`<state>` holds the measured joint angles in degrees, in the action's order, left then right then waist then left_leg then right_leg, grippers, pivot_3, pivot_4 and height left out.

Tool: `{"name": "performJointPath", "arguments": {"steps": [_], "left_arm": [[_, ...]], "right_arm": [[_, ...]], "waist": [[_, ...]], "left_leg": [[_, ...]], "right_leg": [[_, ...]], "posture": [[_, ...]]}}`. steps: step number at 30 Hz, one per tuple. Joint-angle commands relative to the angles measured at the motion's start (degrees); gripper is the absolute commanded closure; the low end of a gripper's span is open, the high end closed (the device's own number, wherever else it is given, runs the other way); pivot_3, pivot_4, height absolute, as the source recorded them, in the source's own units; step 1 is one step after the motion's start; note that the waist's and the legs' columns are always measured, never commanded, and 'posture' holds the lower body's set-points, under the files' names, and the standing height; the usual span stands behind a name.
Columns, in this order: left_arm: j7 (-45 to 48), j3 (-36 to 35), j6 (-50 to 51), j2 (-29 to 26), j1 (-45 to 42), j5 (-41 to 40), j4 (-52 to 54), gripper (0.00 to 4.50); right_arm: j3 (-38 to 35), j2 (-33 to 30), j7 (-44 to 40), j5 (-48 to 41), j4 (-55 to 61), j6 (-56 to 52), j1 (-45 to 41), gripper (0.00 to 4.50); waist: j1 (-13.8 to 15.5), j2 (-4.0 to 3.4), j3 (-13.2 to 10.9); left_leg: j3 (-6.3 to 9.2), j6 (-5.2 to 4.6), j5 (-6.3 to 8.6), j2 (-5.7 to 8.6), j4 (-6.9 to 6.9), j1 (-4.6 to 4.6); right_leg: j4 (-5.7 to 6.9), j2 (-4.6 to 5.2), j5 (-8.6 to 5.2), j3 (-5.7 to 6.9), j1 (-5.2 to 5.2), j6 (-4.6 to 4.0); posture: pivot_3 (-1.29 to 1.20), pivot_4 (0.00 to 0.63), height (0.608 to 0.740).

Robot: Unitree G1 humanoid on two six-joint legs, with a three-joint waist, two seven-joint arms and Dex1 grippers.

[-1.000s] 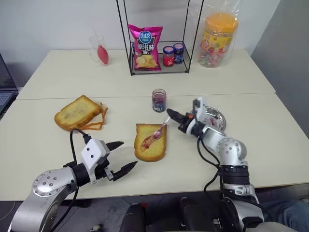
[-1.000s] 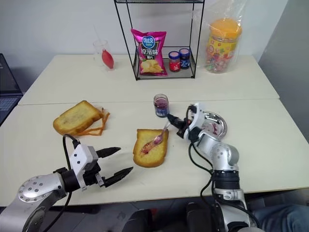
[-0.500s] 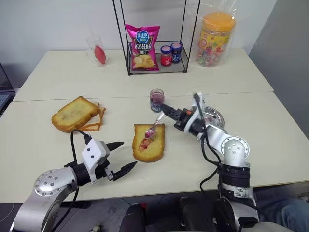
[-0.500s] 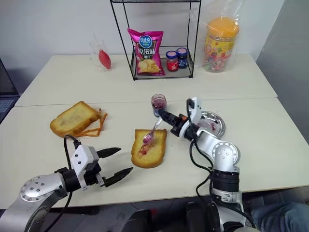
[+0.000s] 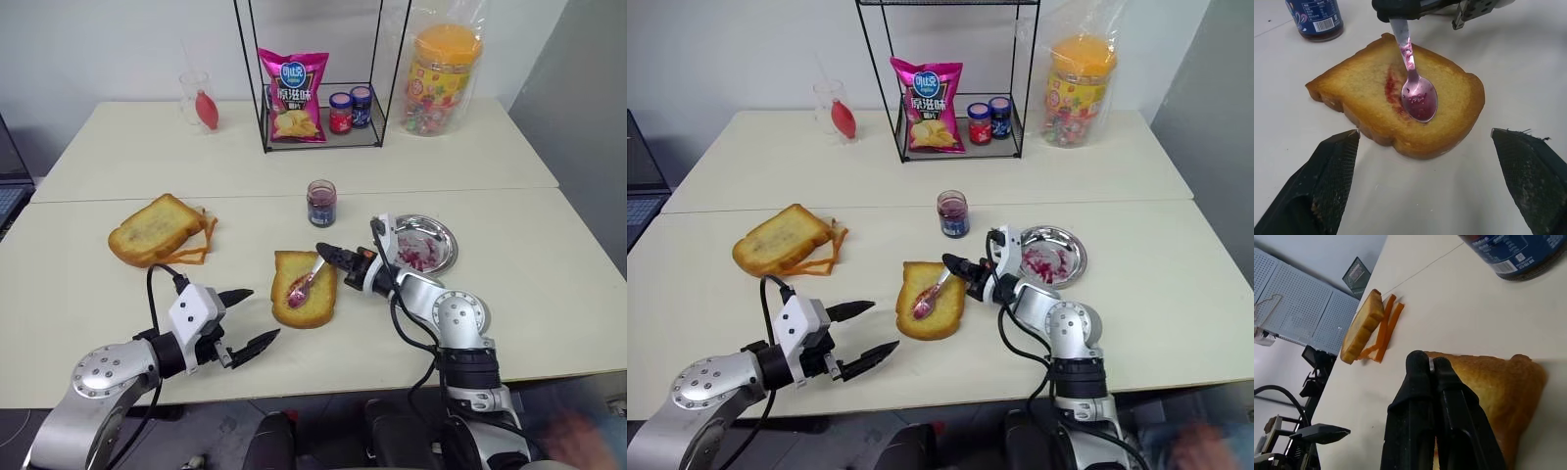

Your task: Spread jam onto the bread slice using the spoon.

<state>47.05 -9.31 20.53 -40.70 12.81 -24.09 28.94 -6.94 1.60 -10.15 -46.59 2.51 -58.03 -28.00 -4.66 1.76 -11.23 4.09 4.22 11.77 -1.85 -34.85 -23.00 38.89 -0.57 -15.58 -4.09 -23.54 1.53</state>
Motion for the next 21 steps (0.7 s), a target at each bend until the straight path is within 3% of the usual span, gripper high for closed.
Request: {"name": "performJointPath", "arguments": {"steps": [1,14,17,21], "left_arm": [[0.49,0.12,-1.62,-0.11,-0.49,0.24,1.37,0.00],[1.40,-1.91,-0.59,-1.95,-3.66,-0.95,1.71,0.00],[3.99,-0.76,1.00,-4.49,-6.80,-3.07,5.14,0.00],[6.30,6.78,10.50,-7.32,-19.10,-8.44,9.42,0.00]], "right_arm": [[-3.00,-1.95,0.29,-1.37,2.63,0.01,-0.12,4.49],[-11.50,-2.34,7.38,-15.87,9.84,-5.01,-3.60,4.49],[-15.37,-5.30,9.25,-20.46,11.48,-4.30,-4.83,4.49],[-22.53,-13.52,10.50,-21.01,11.11,0.14,-4.64,4.49]], "waist": [[0.00,0.00,0.00],[-0.07,-0.02,-0.01],[0.17,0.00,-0.04],[0.91,-0.03,-0.07]], "left_leg": [[0.00,0.00,0.00,0.01,0.00,0.00],[0.00,0.00,0.00,0.00,0.01,-0.01],[0.03,0.00,0.00,0.00,0.00,-0.03],[0.03,0.00,0.00,0.08,-0.05,-0.10]], "right_leg": [[0.00,0.00,-0.01,-0.01,0.00,-0.01],[0.01,-0.01,0.04,0.00,-0.01,0.07],[0.01,-0.01,0.03,0.03,-0.01,0.06],[-0.10,0.03,0.07,0.03,0.03,0.14]], "posture": [[0.00,0.150,0.740],[0.00,0.150,0.740],[0.00,0.150,0.740],[0.00,0.150,0.740]]}}
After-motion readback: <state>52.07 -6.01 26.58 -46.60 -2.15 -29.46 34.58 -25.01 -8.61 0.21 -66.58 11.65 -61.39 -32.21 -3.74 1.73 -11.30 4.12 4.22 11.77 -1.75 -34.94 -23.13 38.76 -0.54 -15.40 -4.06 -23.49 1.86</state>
